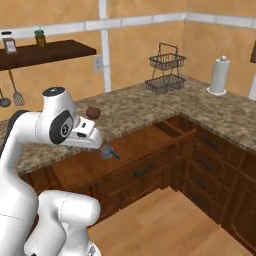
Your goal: Pick the measuring cup from the drawer and place it on the counter.
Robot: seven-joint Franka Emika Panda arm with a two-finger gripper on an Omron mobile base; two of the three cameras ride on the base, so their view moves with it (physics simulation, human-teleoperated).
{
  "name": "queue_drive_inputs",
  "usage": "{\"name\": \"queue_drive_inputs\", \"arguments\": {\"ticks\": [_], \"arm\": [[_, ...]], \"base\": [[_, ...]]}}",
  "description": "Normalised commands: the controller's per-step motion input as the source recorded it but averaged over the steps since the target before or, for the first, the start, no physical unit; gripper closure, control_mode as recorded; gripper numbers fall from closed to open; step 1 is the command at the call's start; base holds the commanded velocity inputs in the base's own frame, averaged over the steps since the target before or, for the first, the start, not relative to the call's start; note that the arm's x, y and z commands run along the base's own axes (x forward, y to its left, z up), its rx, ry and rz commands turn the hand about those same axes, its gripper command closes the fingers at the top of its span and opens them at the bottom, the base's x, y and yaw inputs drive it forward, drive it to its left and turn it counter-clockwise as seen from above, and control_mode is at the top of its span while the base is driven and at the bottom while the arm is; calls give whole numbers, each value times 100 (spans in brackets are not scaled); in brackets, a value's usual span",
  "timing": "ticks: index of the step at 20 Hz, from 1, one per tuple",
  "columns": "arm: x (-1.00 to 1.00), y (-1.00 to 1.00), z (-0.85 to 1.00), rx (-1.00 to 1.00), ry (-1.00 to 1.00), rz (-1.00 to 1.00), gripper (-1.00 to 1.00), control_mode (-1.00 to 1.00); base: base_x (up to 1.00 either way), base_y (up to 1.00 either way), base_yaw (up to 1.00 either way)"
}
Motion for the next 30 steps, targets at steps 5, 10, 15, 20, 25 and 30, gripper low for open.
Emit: {"name": "queue_drive_inputs", "arguments": {"ticks": [5, 10, 15, 20, 25, 30], "arm": [[0, 0, 0, 0, 0, 0, -100, 100], [0, 0, 0, 0, 0, 0, -100, 100], [0, 0, 0, 0, 0, 0, -100, 100], [0, 0, 0, 0, 0, 0, -100, 100], [0, 0, 0, 0, 0, 0, -100, 100], [100, -32, -38, 15, 8, 3, -100, -100]], "base": [[0, 72, -72], [-46, 98, -57], [-50, 77, -37], [60, 91, -19], [92, -6, 0], [0, 0, 0]]}}
